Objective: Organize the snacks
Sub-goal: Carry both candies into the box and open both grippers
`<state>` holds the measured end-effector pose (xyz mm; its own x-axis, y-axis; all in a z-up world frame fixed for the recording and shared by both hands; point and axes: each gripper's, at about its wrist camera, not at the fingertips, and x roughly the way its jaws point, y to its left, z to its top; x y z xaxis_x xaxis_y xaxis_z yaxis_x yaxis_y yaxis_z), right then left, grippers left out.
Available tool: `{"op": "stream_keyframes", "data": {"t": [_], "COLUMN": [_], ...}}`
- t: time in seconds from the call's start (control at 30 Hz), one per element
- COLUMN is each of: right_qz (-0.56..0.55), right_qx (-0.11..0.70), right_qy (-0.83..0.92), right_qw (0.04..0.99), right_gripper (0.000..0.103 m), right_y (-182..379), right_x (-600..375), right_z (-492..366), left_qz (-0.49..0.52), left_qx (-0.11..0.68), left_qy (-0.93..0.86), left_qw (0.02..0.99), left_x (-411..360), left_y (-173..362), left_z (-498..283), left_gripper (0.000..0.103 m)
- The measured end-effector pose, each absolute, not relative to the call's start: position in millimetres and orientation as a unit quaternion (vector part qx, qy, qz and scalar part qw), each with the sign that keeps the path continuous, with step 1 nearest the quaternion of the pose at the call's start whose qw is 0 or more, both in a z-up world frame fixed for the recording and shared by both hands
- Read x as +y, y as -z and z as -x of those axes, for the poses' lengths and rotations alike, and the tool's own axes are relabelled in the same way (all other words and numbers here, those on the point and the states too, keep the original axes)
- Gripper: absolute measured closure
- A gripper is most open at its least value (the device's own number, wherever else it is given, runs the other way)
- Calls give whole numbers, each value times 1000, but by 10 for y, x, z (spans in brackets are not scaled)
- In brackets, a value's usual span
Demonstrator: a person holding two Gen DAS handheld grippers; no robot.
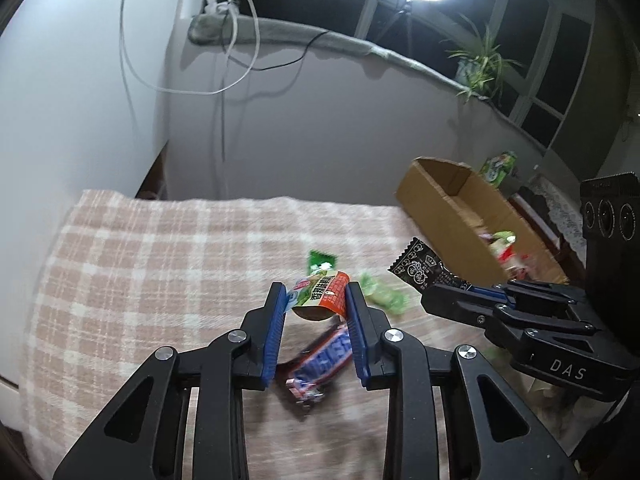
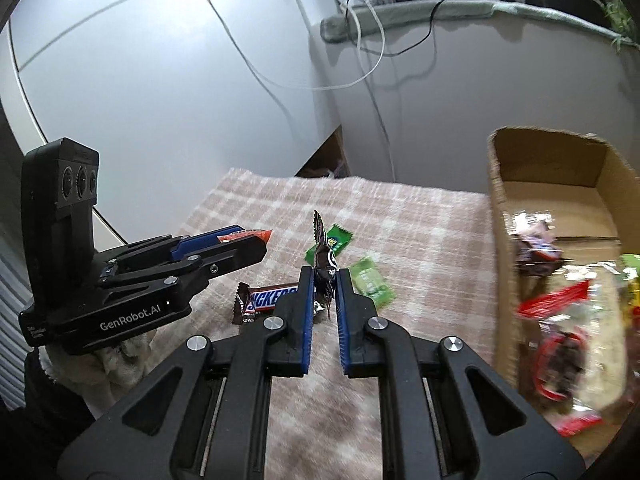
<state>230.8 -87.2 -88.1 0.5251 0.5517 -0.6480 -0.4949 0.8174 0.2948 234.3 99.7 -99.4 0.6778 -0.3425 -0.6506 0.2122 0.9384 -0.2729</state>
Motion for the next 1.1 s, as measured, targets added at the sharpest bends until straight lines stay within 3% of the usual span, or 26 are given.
{"op": "stream_keyframes", "data": {"t": [0.43, 1.1], "right_qz": [-50, -61], "right_qx": [354, 379], "right_qy": [-221, -124], "right_qw": [907, 915], "right_gripper": [93, 93], "right_y": [546, 730], "right_x": [-1938, -2885], "right_z": [-2018, -2071], "left_qz": [83, 30], "left_qx": [345, 343], "left_qy": [208, 273], "left_qw": [911, 898], "left_x": [376, -756], "left_y": [663, 655], "left_z": [-2267, -2171], "left_gripper": [75, 75]}}
